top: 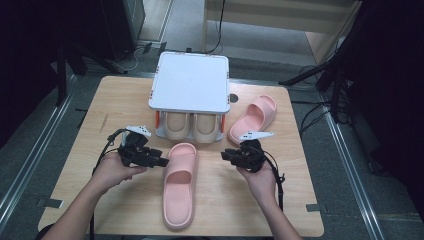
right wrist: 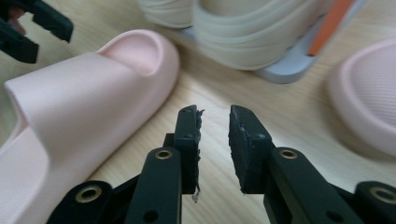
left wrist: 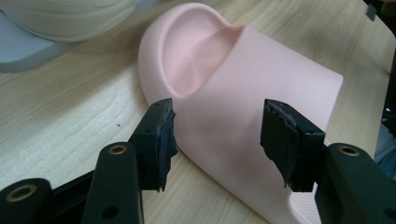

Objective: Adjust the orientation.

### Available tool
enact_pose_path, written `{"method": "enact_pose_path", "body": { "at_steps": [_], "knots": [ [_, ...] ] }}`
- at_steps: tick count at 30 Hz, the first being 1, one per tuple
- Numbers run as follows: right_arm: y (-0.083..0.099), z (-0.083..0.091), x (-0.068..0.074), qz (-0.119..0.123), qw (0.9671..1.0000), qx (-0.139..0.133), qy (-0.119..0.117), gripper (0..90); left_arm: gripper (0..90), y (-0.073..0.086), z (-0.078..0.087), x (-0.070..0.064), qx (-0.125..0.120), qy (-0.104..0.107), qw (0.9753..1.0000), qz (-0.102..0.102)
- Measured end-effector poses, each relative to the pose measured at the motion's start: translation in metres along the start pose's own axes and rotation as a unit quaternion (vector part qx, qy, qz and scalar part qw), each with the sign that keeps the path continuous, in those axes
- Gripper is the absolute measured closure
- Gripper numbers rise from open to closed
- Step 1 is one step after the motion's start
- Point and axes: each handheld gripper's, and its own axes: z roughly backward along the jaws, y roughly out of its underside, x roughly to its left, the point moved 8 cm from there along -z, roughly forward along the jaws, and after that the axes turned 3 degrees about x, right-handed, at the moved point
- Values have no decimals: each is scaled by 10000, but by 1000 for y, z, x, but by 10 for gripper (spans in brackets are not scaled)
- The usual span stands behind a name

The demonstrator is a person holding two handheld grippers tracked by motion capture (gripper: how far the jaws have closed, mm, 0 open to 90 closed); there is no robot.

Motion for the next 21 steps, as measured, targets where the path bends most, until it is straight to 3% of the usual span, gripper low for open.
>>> {"method": "enact_pose_path", "body": {
  "at_steps": [5, 13, 15, 17, 19, 21],
  "knots": [
    [-2, 11, -20, -156, 9998, -77, 7, 718, 446, -3, 3, 3, -86, -8, 10000, 30],
    [-20, 20, -55, -163, 9993, -153, 303, 723, 429, -1, 6, 7, -123, -107, 9999, 56],
    [-25, 23, -67, -200, 9988, -306, 333, 723, 423, 1, 5, 8, -117, -116, 9998, 71],
    [-28, 24, -81, -306, 9975, -391, 493, 744, 423, 1, 5, 7, -118, -123, 9998, 81],
    [-30, 25, -99, -267, 9953, -468, 801, 777, 423, 3, 6, 7, -112, -121, 9998, 72],
    [-30, 23, -111, -429, 9949, -436, 806, 793, 424, 4, 7, 7, -92, -144, 9998, 77]
  ]
}}
